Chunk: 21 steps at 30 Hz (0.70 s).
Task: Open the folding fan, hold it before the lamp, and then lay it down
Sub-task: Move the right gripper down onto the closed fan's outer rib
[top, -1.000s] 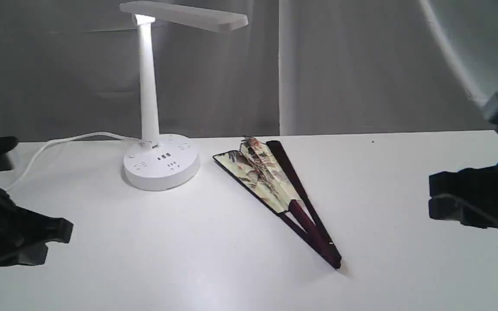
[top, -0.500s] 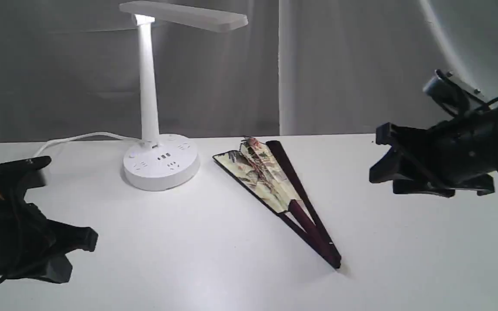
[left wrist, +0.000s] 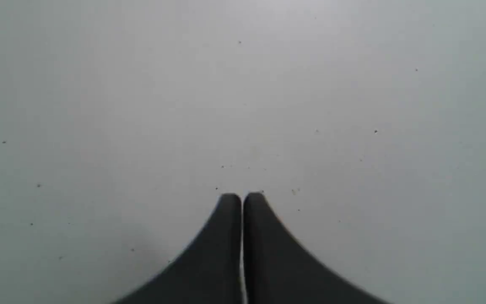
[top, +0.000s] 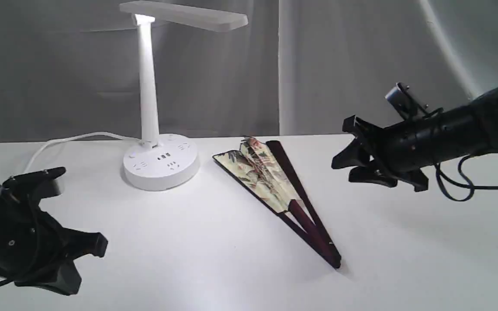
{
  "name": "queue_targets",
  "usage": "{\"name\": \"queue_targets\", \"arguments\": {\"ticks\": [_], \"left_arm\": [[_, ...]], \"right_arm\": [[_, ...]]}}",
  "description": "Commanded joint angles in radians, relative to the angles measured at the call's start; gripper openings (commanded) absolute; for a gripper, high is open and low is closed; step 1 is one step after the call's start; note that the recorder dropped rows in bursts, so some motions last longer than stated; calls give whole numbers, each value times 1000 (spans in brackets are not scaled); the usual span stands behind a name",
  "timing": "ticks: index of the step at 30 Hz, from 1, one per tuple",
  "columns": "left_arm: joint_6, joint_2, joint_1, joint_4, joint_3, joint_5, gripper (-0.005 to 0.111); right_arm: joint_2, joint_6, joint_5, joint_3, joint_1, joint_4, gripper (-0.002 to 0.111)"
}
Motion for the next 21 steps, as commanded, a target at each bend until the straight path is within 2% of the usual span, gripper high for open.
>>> {"name": "queue_targets", "arguments": {"ticks": [1,7,12,21], "left_arm": [[16,14,-5,-10,-5,4,0],[33,21,-5,-30,-5,6,0],[33,20,-5,-37,-5,6,0],[37,20,-5,-52,-5,6,0]], "right_arm": [[76,-92,30,-46,3,134,40],[162,-149,34,-60,4,263,40],[186,-173,22,-60,40,254,40],[197,-184,-128,-60,136,275,40]]}}
